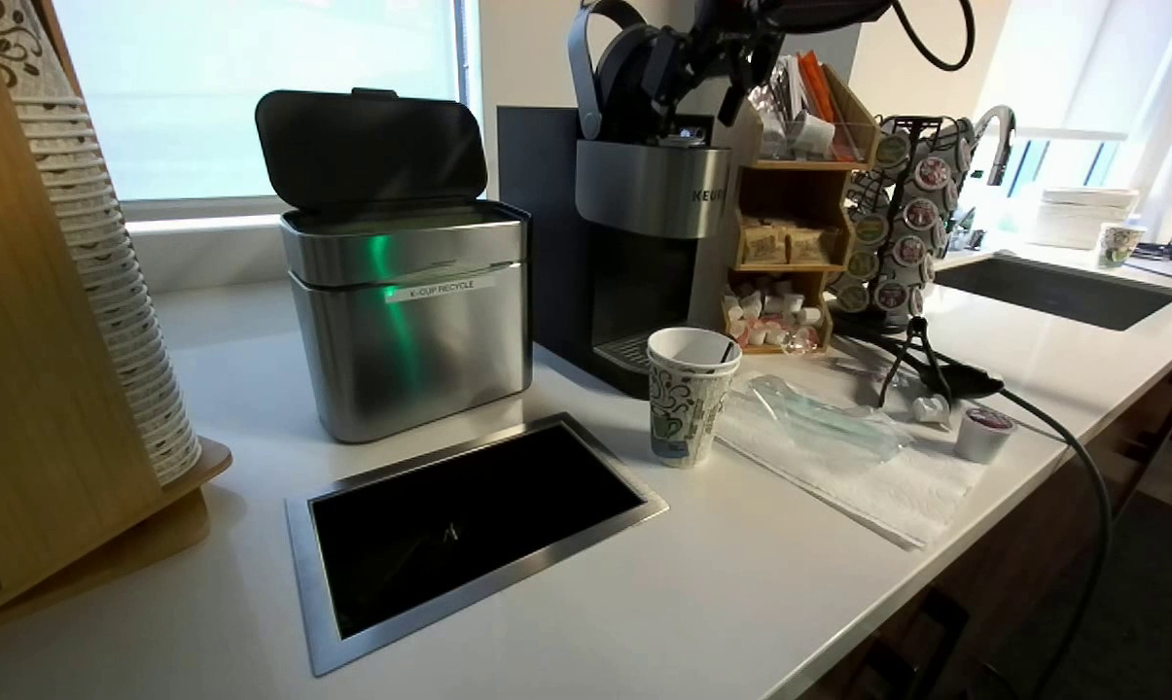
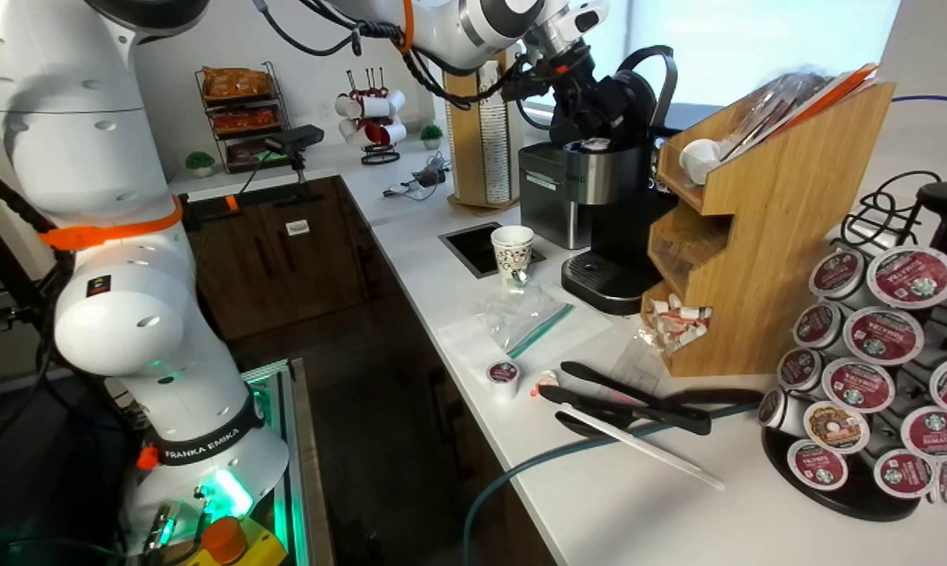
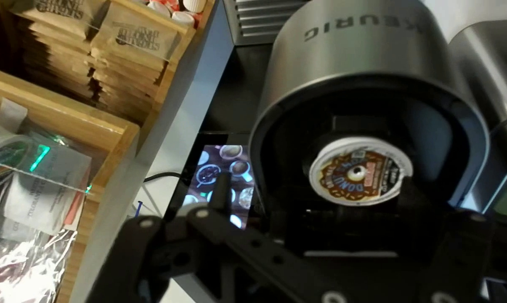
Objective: Remove one coffee pod from the stand on the right and put it on the countertop then place one coffee pod from the counter in the coffee maker chamber.
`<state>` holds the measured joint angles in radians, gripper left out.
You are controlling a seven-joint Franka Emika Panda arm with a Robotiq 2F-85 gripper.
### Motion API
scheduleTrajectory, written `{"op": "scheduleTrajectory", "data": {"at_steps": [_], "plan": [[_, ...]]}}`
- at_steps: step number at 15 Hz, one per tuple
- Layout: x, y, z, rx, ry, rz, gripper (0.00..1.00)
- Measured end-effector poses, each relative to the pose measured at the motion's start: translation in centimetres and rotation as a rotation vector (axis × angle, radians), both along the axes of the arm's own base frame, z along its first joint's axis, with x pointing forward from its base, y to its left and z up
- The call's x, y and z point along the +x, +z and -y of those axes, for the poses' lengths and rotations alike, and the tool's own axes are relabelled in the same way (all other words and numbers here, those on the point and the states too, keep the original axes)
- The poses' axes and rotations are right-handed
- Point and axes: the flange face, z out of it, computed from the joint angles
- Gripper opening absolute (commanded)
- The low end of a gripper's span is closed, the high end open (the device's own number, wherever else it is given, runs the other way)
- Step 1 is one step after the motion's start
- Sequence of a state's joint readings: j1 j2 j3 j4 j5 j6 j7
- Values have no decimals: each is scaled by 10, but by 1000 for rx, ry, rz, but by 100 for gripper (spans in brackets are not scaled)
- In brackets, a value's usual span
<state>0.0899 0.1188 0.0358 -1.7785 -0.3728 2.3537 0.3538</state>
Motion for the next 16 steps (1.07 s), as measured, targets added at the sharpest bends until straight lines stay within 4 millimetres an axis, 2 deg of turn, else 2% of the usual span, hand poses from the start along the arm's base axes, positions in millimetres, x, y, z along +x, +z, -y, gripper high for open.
{"op": "scheduleTrajectory", "data": {"at_steps": [6, 12, 14, 16], "plan": [[-4, 3, 2, -5, -29, -19, 100], [-5, 19, -6, 20, 52, 105, 100], [-20, 25, -11, 13, 159, 112, 100], [-46, 30, -14, -9, 267, 96, 100]]}}
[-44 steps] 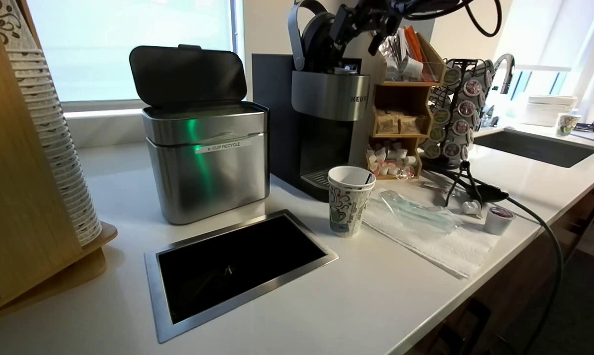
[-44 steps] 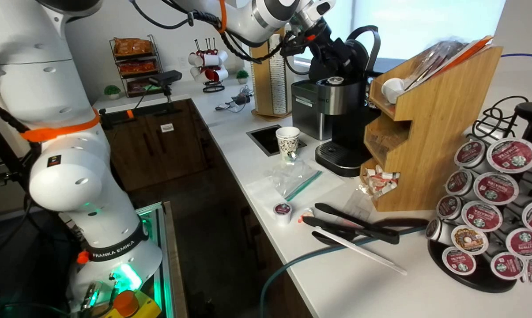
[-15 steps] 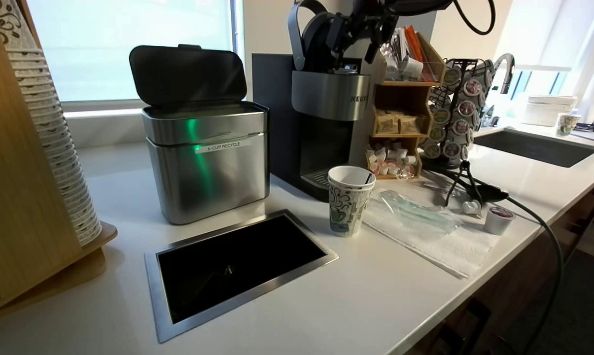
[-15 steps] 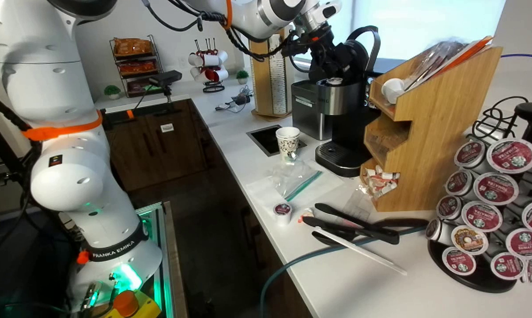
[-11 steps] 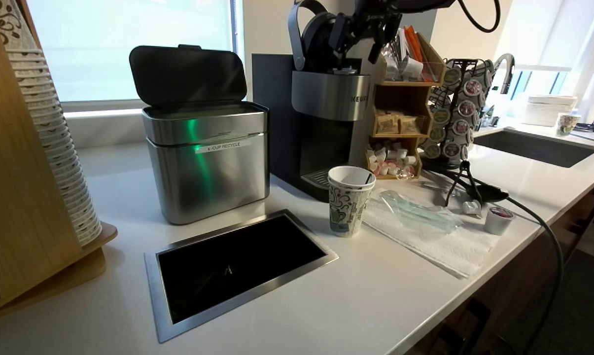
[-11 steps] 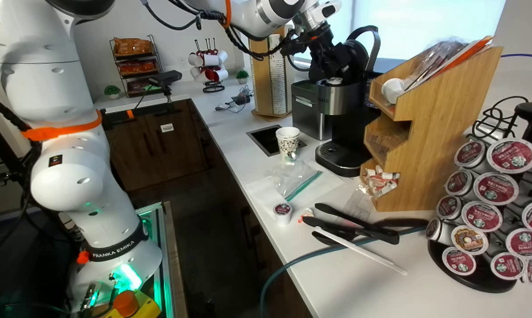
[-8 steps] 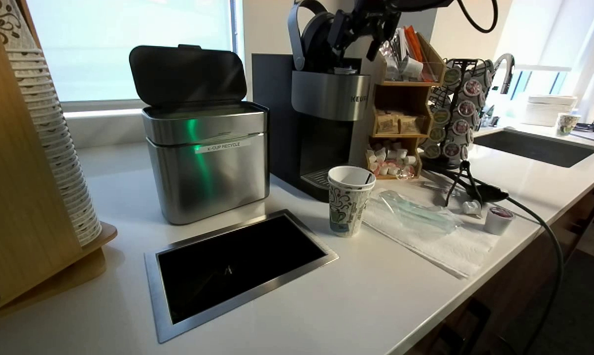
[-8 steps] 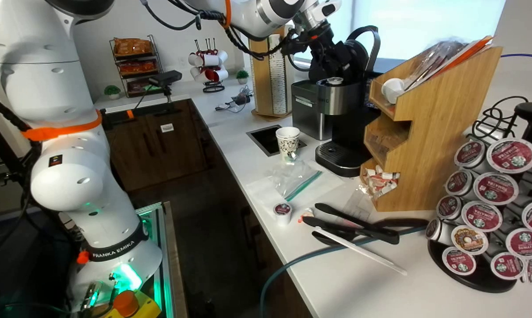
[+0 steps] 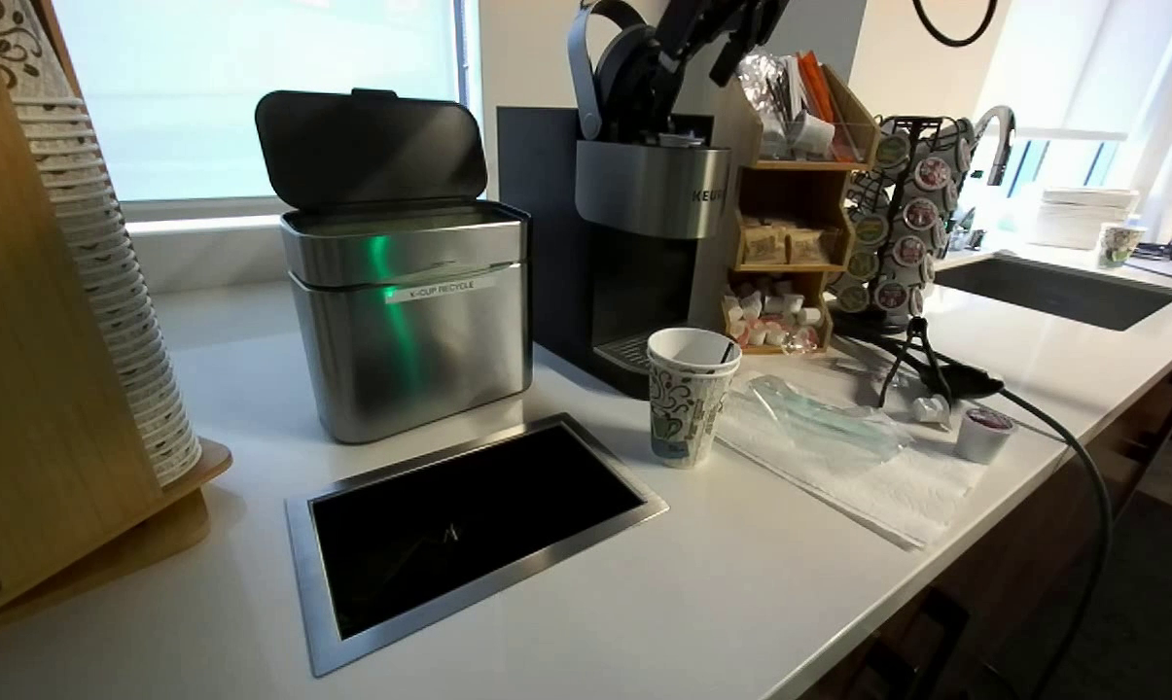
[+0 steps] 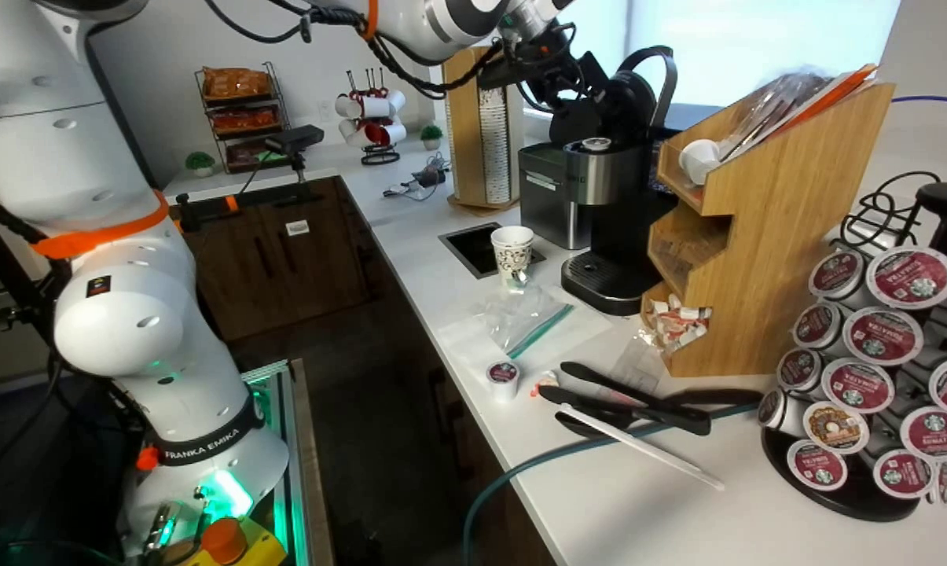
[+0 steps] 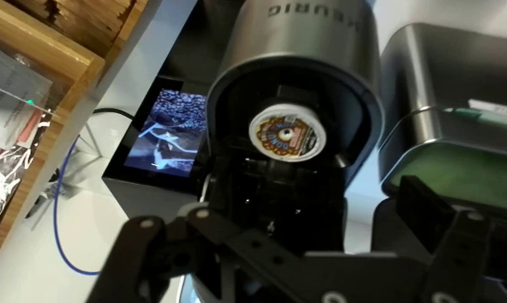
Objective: Remove one coffee pod from the stand on the right and put it on the countertop then place one coffee pod from the counter in the coffee maker chamber.
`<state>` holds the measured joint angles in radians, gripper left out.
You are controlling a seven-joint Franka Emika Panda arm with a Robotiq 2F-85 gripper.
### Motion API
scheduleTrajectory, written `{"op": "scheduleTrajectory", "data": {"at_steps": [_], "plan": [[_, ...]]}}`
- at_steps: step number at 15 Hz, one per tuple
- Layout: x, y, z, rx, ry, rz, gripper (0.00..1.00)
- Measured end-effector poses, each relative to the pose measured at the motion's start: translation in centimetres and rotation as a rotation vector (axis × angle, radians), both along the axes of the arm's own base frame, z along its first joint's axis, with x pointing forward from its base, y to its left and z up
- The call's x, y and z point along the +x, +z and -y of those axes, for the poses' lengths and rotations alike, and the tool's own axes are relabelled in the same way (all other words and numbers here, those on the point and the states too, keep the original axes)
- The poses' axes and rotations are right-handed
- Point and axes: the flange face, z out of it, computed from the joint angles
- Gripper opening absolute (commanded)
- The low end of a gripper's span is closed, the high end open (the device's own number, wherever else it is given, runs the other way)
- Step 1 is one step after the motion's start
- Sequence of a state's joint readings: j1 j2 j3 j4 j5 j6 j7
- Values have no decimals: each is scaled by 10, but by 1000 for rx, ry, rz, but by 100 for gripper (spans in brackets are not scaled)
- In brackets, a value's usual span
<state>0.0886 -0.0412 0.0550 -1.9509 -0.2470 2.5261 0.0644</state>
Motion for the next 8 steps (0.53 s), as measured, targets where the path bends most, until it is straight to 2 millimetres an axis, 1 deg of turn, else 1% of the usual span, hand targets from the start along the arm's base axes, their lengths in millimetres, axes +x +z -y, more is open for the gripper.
{"op": "scheduleTrajectory", "data": {"at_steps": [2, 4, 6, 8], "plan": [[-32, 4, 2, -46, 103, -15, 100], [-66, 7, 10, -102, 196, -22, 100], [-98, 11, 20, -147, 245, -15, 100], [-124, 19, 28, -185, 292, 7, 100]]}}
